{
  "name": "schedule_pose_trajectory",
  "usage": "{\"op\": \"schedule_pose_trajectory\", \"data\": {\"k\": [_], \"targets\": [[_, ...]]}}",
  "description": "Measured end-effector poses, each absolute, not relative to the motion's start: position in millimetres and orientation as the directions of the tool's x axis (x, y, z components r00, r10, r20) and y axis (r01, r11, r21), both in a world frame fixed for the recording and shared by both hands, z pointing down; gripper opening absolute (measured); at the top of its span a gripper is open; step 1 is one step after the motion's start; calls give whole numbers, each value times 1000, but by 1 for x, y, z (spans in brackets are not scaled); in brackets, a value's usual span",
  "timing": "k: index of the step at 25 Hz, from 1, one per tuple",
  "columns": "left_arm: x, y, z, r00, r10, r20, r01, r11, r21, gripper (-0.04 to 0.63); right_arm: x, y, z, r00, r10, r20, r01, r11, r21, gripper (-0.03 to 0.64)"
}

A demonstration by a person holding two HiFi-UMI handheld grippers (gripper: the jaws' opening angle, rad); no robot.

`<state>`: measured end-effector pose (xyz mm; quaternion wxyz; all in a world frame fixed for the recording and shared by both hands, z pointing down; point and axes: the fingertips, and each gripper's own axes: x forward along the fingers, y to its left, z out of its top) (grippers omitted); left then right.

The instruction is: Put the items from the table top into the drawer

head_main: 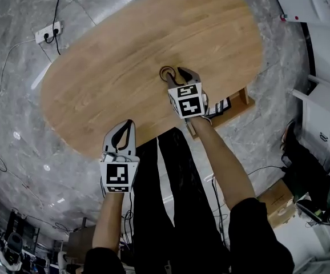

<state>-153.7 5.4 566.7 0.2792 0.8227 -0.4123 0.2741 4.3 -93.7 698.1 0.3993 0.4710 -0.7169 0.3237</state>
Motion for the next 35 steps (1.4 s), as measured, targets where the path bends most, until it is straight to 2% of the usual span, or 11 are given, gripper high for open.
{"op": "schedule_pose_trajectory", "data": {"k": [5,9,15,29,35], "targets": [[-161,2,570,509,-526,681,-833,-500,237,14,5,-92,707,-193,-396,898,-936,349,-48,104],[-162,-1,571,511,-524,681,-831,-504,235,14,3,-96,707,-198,-401,895,-932,360,-45,97],[-158,-1,569,513,-519,683,-825,-517,227,14,1,-91,703,-204,-370,906,-928,368,-59,48],[-128,-4,566,556,-483,676,-780,-584,224,14,38,-75,685,-244,-444,862,-957,254,-139,41],[-103,2,568,586,-447,676,-740,-635,222,14,71,-60,683,-214,-467,858,-972,186,-142,41]]}}
